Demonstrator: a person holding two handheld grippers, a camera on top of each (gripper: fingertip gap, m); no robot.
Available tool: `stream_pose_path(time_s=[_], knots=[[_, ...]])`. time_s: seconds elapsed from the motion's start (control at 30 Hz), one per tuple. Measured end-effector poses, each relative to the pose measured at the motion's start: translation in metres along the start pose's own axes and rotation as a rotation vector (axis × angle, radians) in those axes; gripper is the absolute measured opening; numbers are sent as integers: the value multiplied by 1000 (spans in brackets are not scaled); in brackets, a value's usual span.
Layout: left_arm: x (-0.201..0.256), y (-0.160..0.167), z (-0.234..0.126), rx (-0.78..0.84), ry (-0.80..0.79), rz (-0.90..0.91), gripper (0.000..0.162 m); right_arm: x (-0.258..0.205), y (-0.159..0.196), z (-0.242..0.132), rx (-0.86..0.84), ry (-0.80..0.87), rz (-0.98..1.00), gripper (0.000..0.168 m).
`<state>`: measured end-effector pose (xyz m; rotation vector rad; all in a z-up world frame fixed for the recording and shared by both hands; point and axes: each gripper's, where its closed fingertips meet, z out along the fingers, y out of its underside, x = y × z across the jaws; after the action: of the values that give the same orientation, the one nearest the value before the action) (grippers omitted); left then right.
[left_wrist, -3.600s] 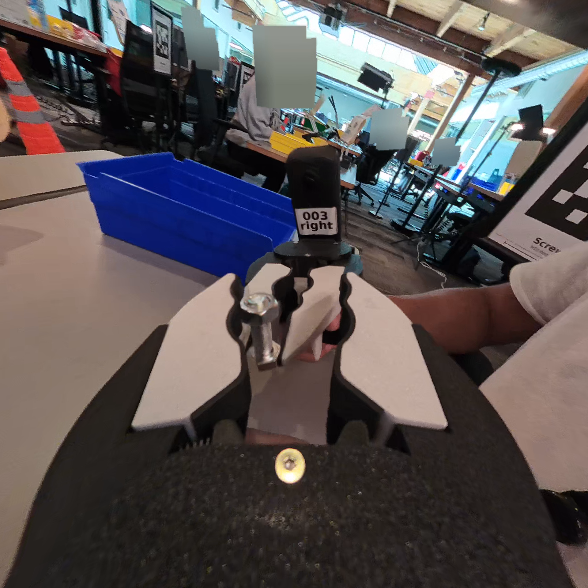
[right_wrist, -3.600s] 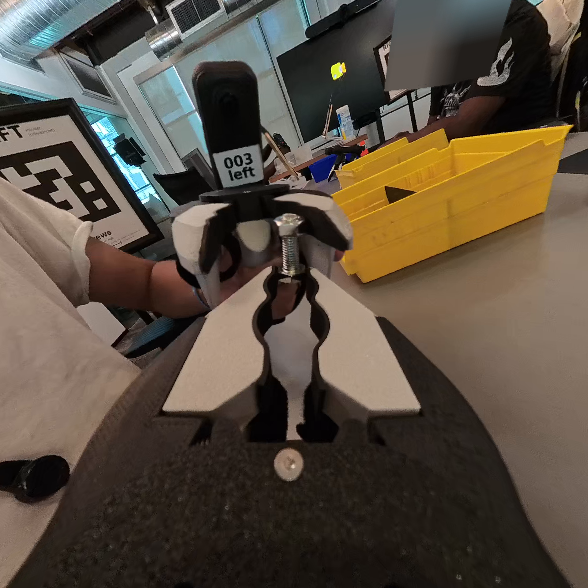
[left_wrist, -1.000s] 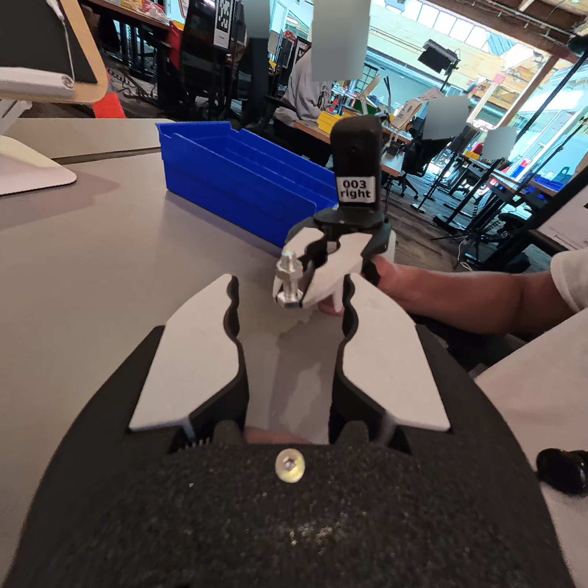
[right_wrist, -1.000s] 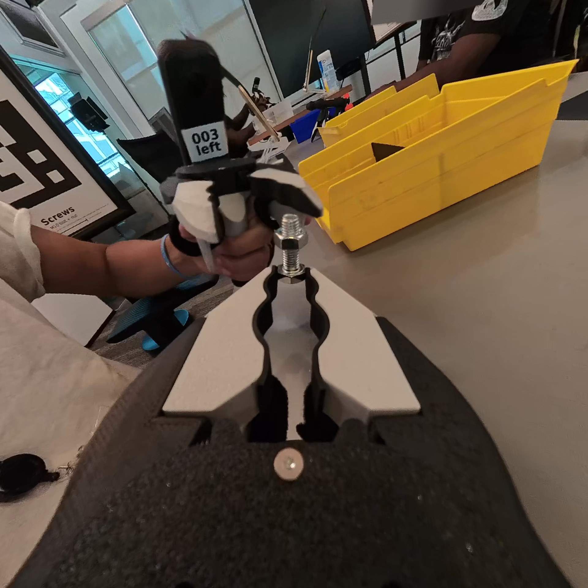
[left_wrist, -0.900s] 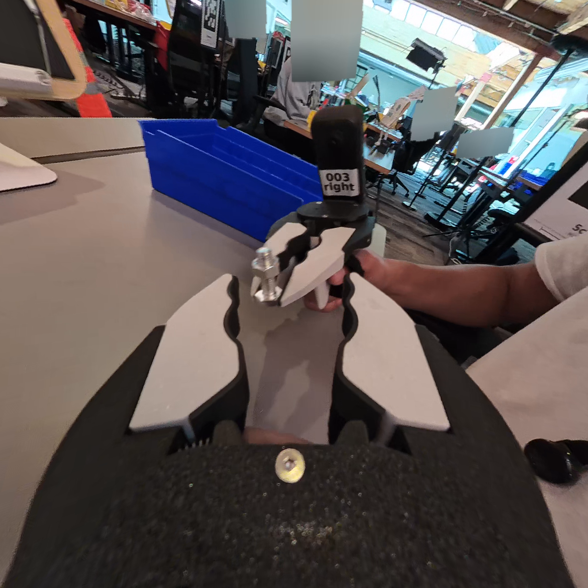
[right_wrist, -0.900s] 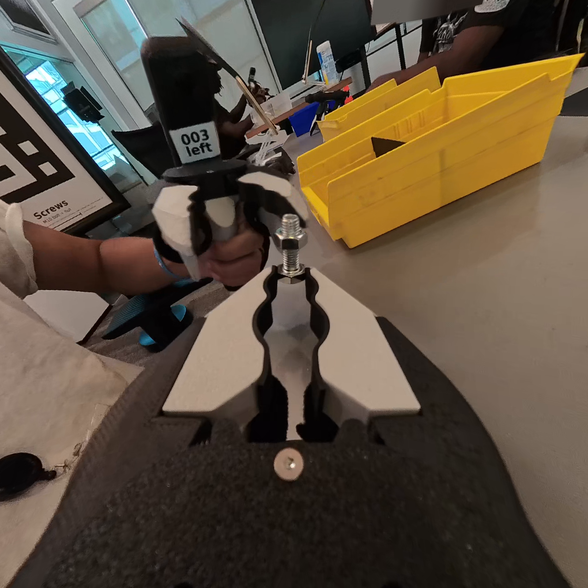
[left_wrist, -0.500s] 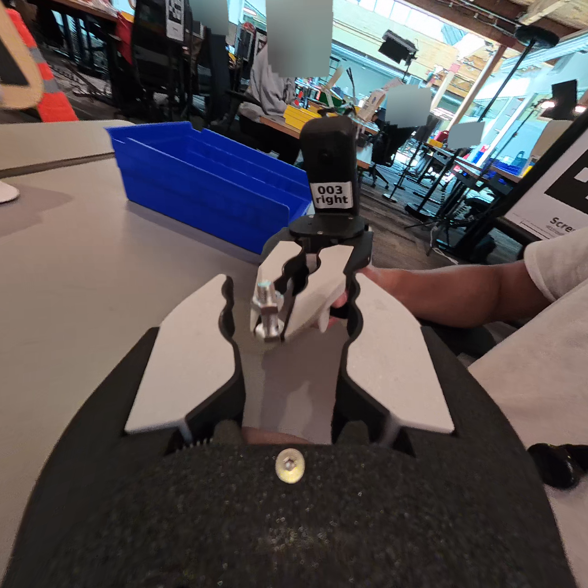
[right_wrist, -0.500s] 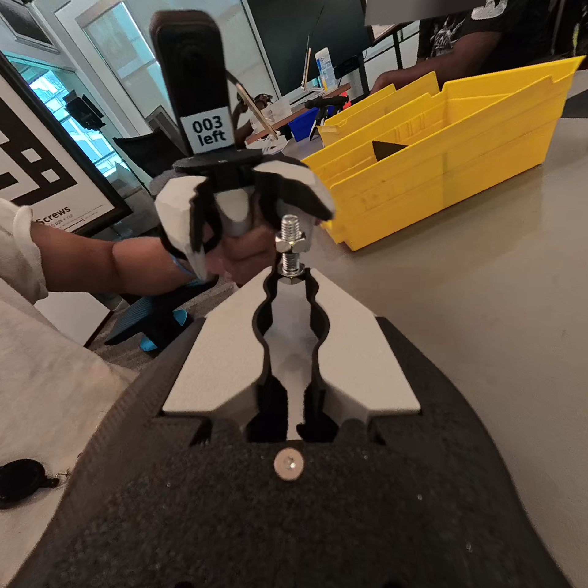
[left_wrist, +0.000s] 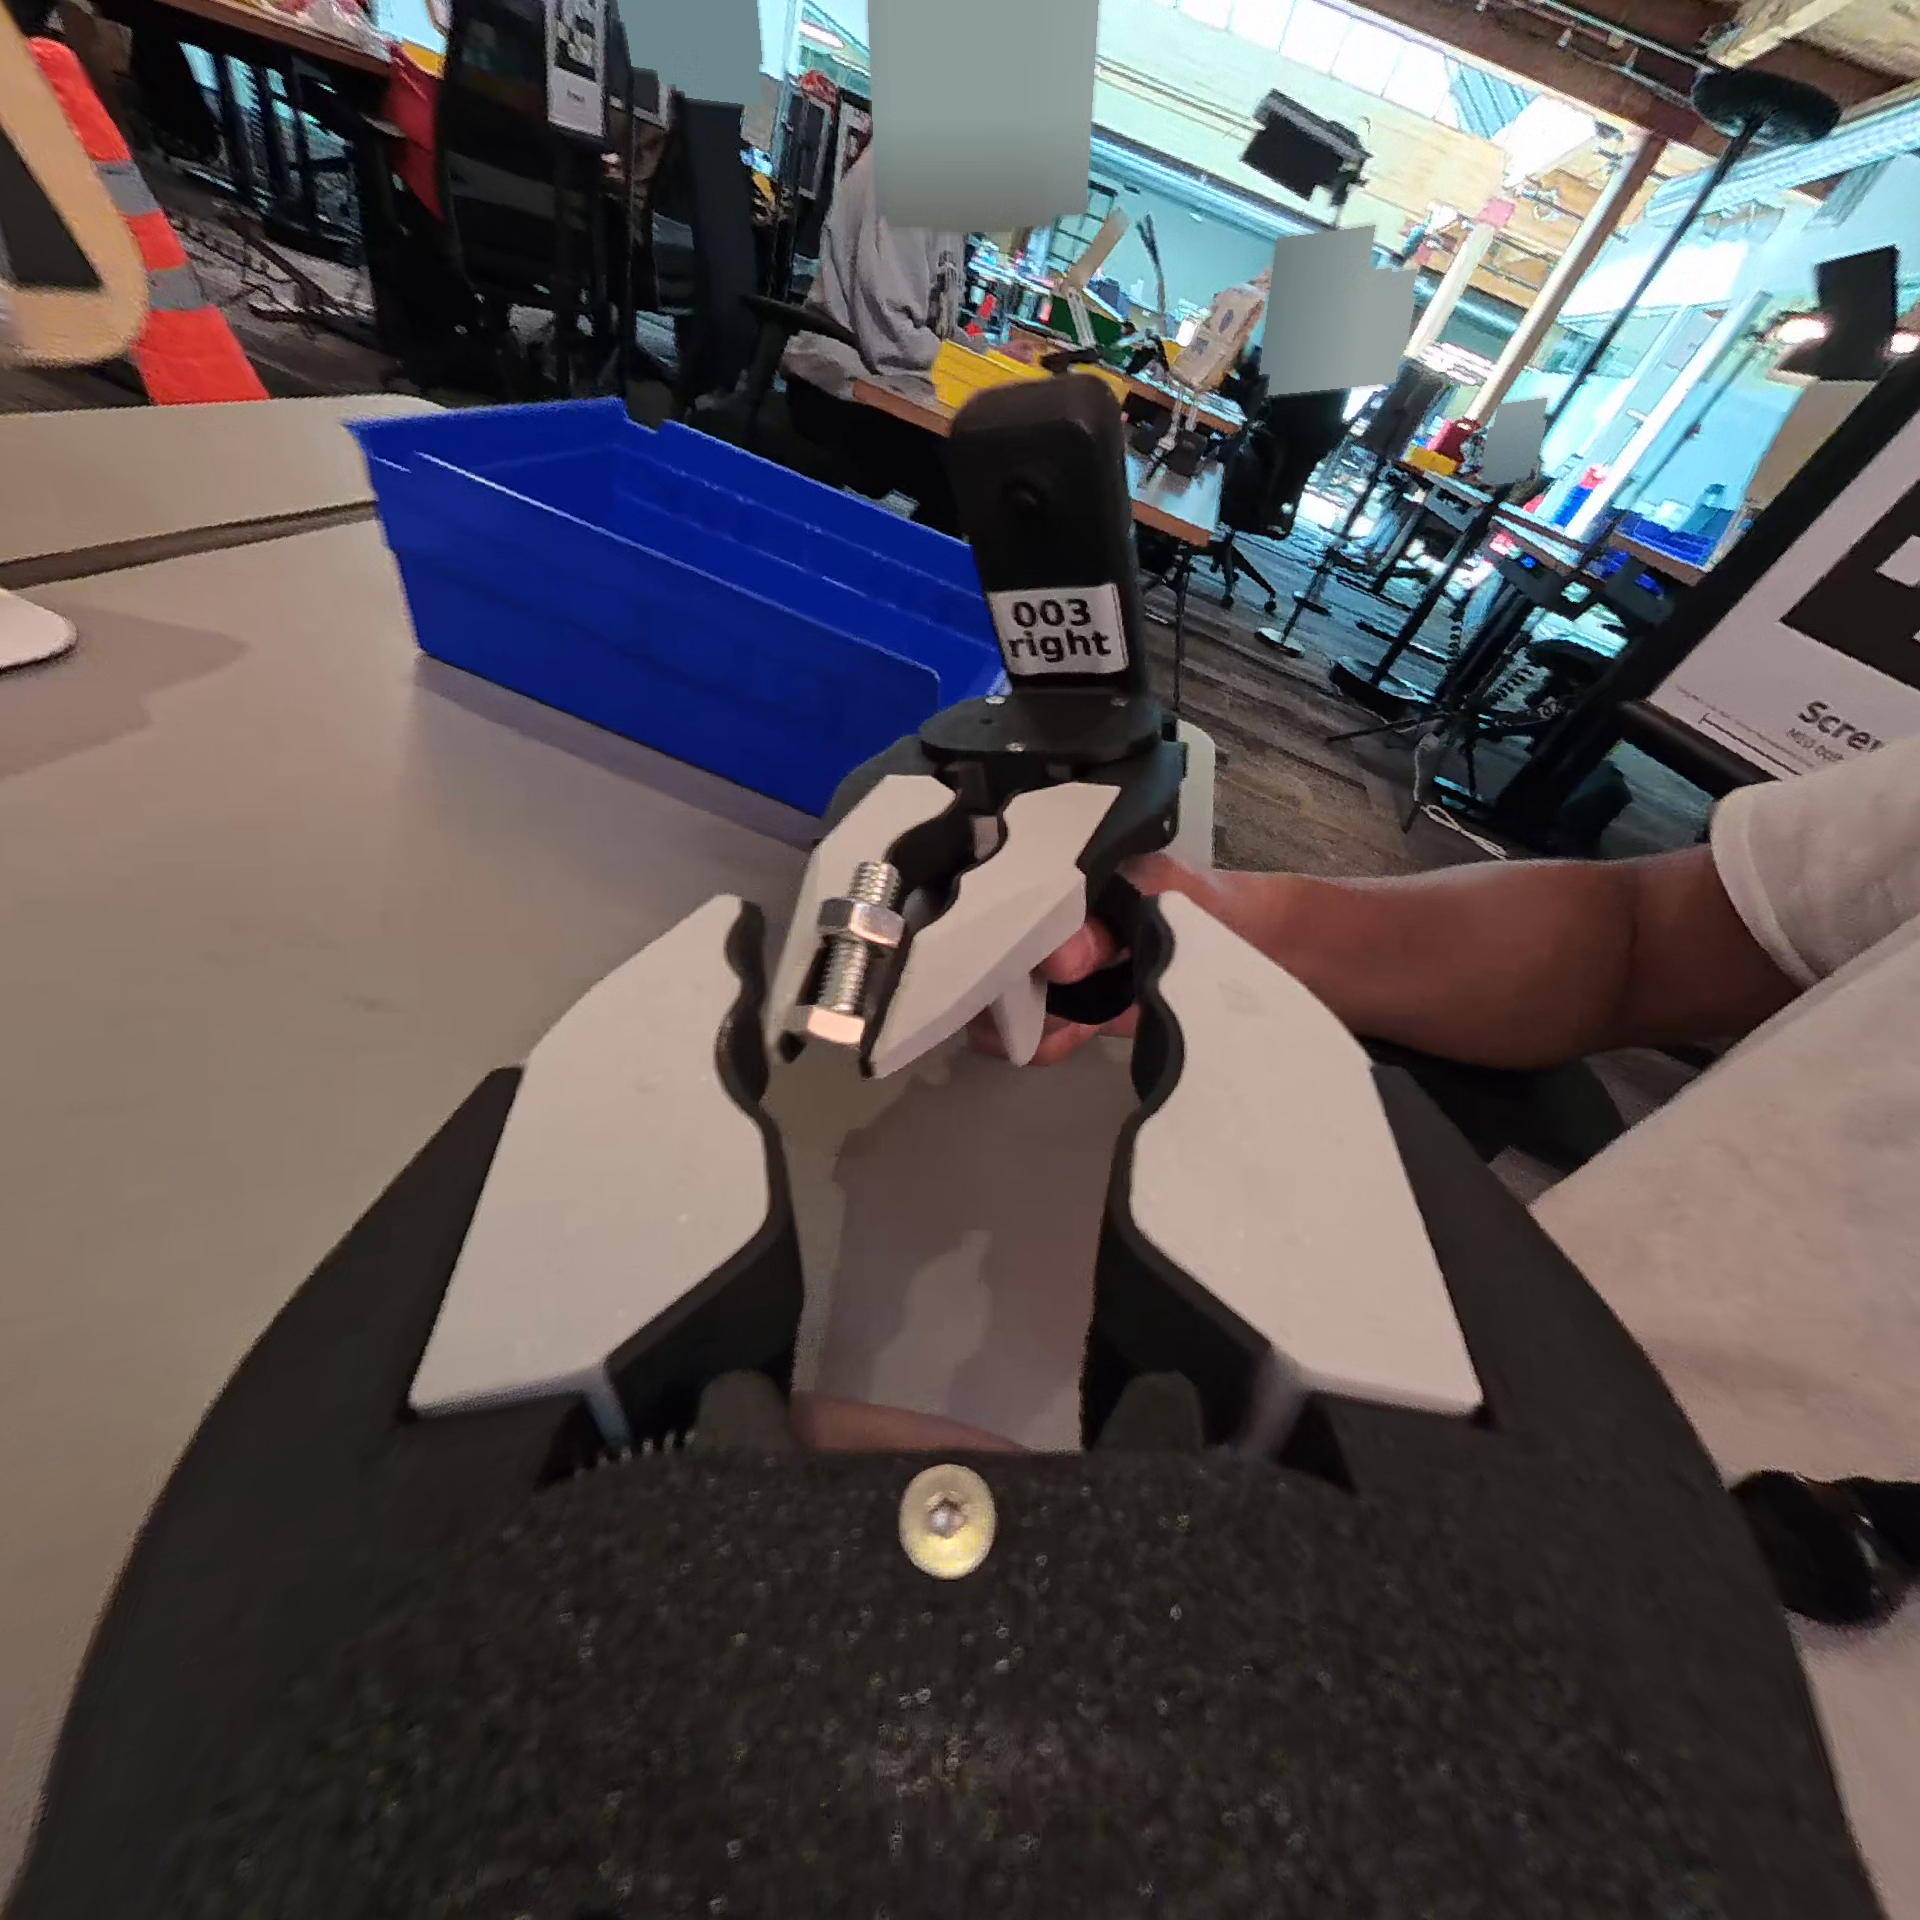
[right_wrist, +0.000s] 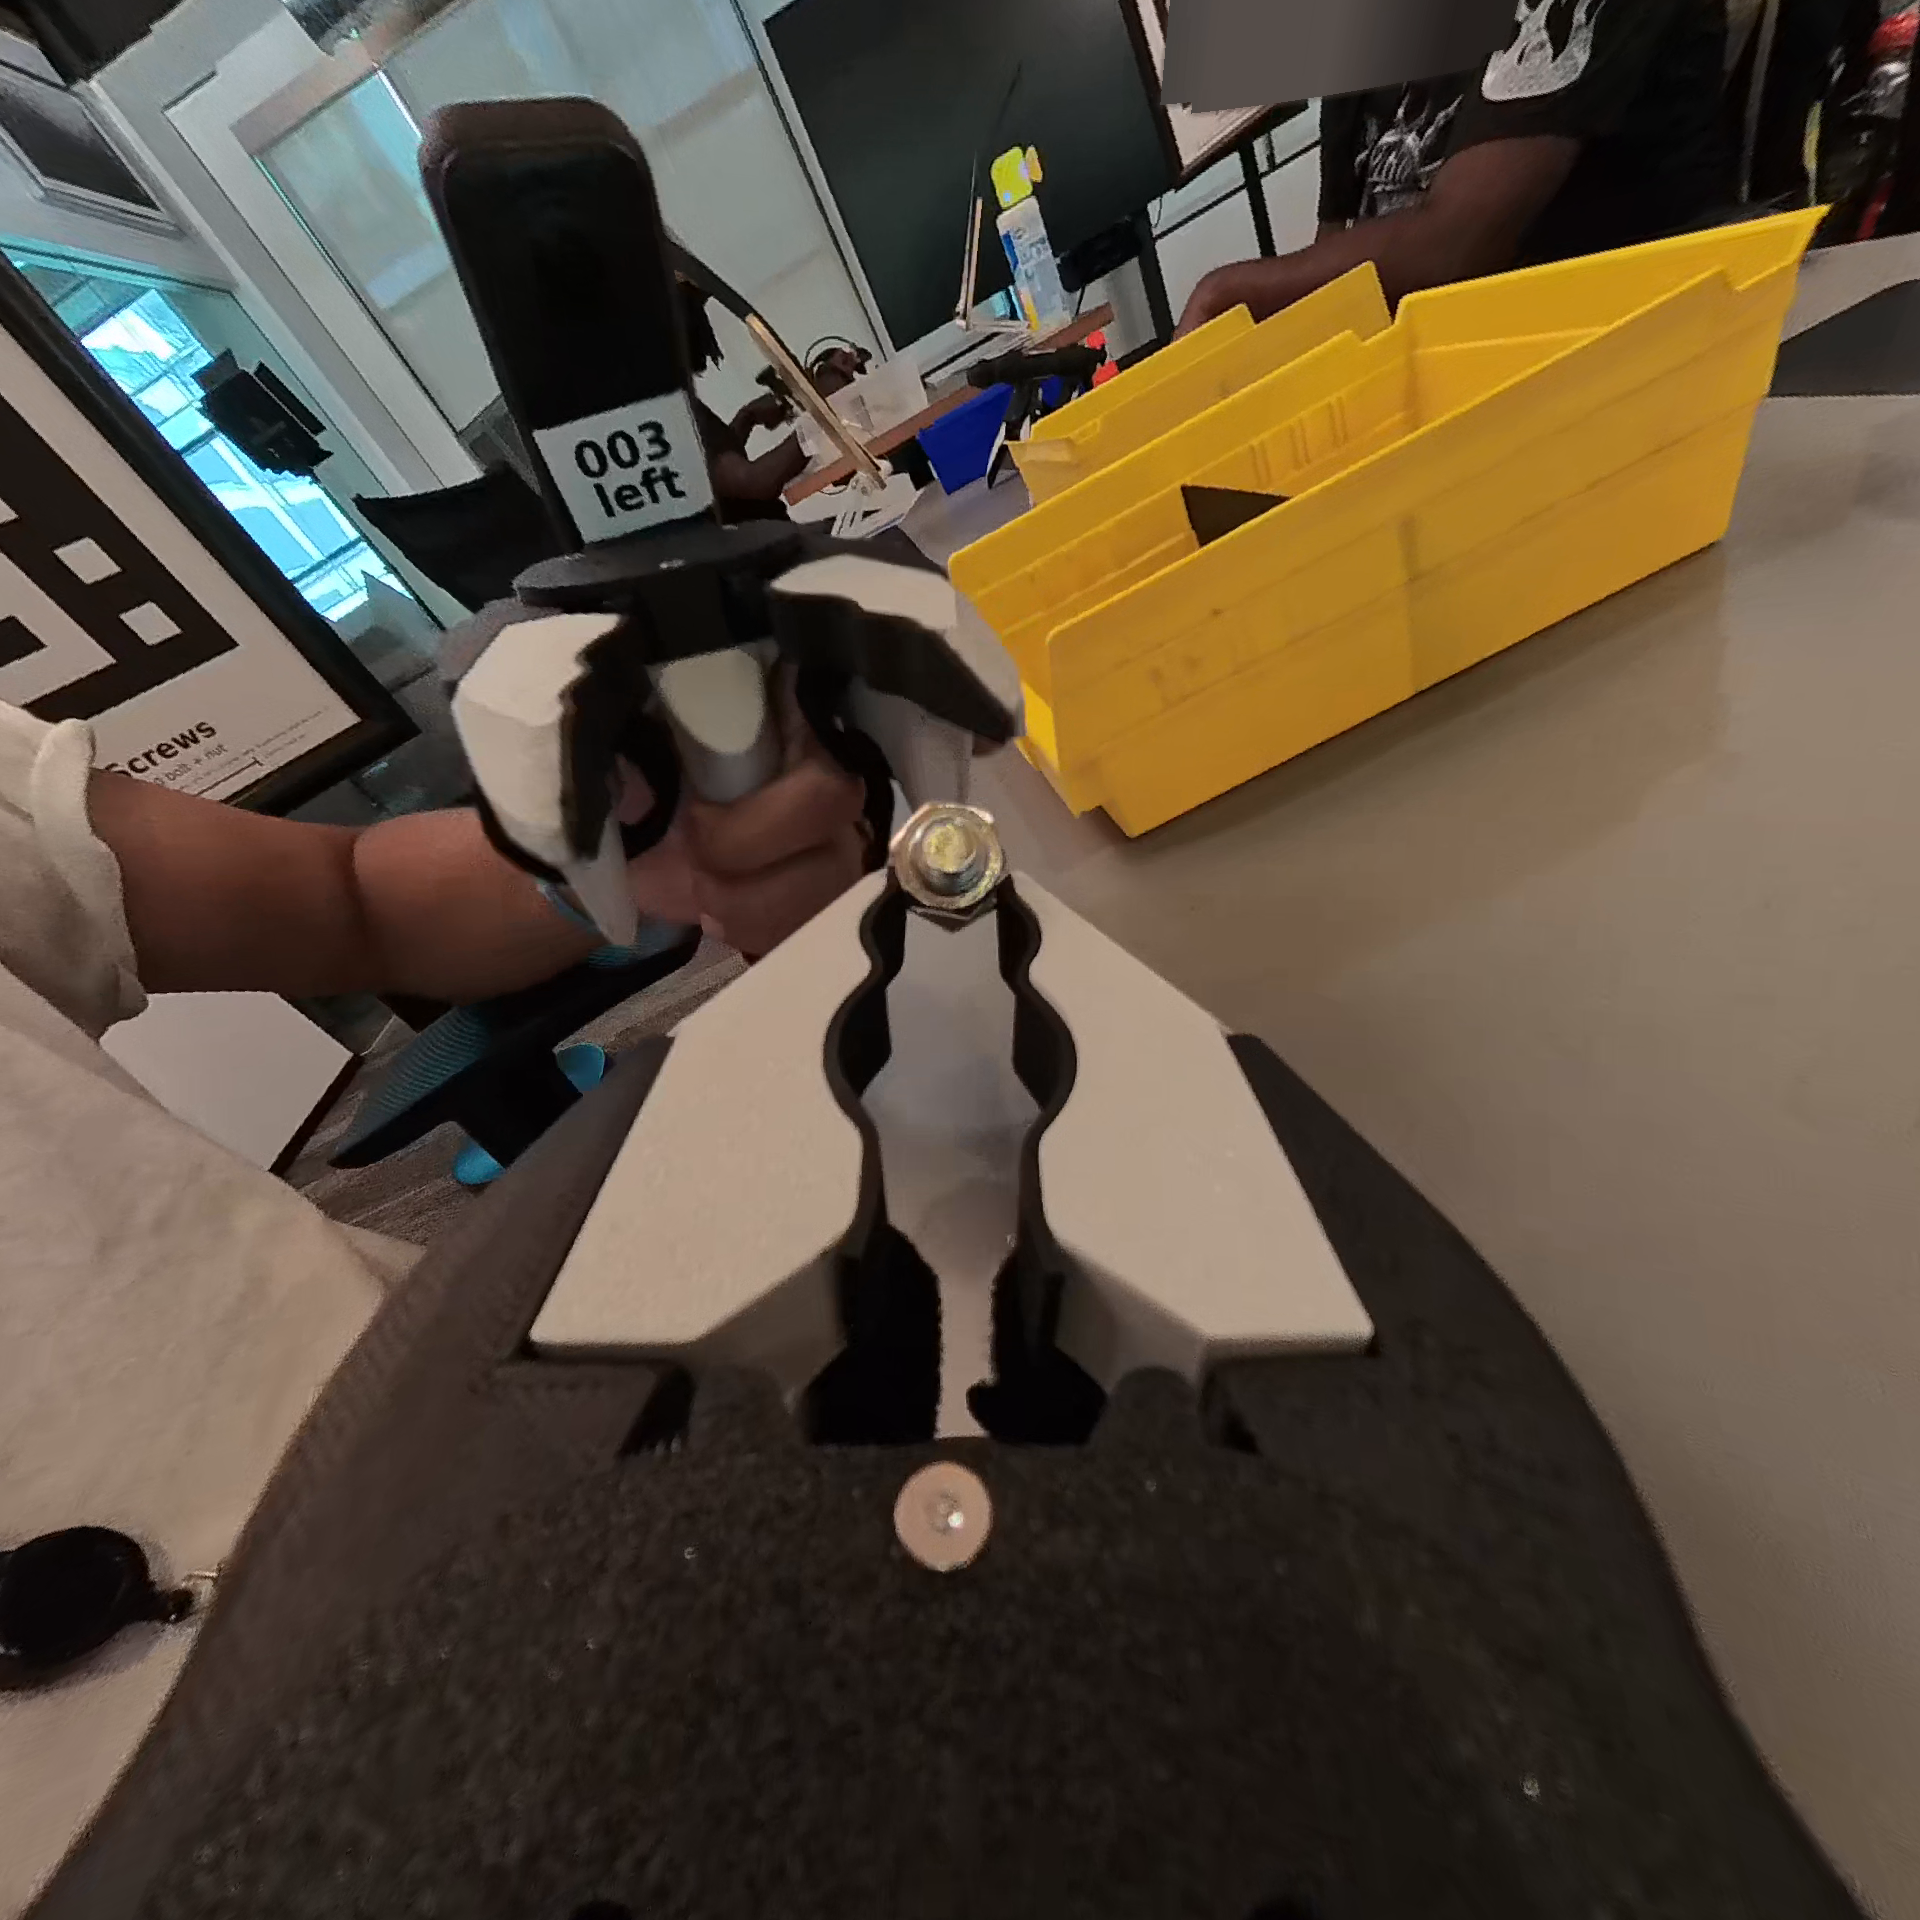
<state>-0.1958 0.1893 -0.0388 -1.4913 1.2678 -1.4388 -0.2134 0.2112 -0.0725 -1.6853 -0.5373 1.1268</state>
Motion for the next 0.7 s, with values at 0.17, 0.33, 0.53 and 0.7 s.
stream_pose_path(time_s=[0.17,0.33,0.53,0.7], knots=[[-2,10,0,-73,-65,108,65,9,9,-1,-60,71,-43,17],[-16,9,0,-121,-102,176,53,1,21,6,-174,99,-181,17],[-6,28,3,-209,9,234,17,-5,30,10,-232,101,-239,17],[-9,28,-6,-201,-34,298,8,-5,33,10,-233,86,-212,17]])
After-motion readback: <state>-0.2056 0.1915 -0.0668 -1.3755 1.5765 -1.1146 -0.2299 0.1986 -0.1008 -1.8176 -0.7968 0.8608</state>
